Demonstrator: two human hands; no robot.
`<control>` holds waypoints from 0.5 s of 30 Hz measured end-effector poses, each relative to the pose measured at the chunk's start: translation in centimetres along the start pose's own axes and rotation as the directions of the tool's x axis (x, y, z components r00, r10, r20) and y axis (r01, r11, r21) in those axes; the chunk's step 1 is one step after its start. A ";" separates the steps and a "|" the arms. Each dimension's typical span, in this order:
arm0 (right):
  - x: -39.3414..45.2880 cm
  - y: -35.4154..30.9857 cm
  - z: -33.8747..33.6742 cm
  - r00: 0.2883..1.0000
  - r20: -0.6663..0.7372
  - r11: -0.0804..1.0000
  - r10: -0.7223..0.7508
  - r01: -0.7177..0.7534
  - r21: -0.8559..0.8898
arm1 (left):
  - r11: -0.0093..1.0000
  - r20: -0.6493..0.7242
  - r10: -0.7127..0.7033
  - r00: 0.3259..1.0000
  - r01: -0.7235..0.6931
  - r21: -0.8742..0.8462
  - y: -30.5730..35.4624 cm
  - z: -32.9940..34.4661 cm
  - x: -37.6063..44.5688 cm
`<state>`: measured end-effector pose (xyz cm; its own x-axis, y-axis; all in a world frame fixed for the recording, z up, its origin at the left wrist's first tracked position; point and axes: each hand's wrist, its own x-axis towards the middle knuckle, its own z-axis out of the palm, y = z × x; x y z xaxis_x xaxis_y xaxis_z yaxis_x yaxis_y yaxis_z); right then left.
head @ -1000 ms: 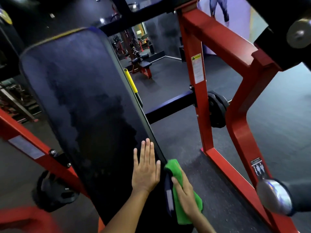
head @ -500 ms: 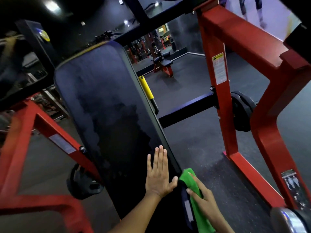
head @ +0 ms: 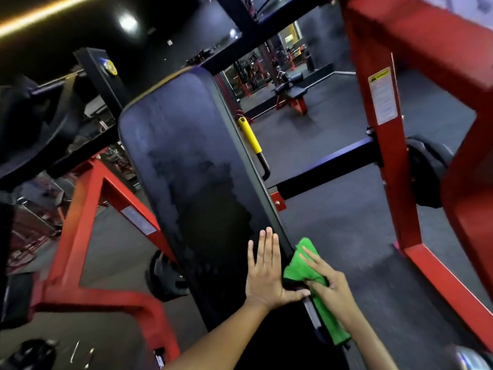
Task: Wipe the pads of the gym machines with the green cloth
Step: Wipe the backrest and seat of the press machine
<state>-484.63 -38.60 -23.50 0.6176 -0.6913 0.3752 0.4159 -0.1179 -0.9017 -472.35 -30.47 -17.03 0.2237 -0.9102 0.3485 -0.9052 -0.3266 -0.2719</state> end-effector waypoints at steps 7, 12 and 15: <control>7.9 -3.6 0.9 0.997 0.024 0.996 -0.079 0.078 0.039 | 0.996 0.123 -0.048 0.991 0.037 0.086 0.0 0.5 0.4; 6.8 -2.8 0.6 1.000 0.005 0.997 -0.022 0.022 0.077 | 0.989 0.060 -0.042 0.997 0.033 0.142 0.0 0.7 0.5; 11.3 -5.8 1.9 0.987 -0.029 0.987 -0.158 0.158 0.009 | 0.988 0.086 -0.078 0.993 0.066 0.139 0.3 0.4 0.8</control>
<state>-478.77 -44.32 -13.67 0.5243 -0.6847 0.5063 0.5140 -0.2196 -0.8292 -472.25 -31.42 -17.20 0.3241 -0.9005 0.2900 -0.8294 -0.4179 -0.3707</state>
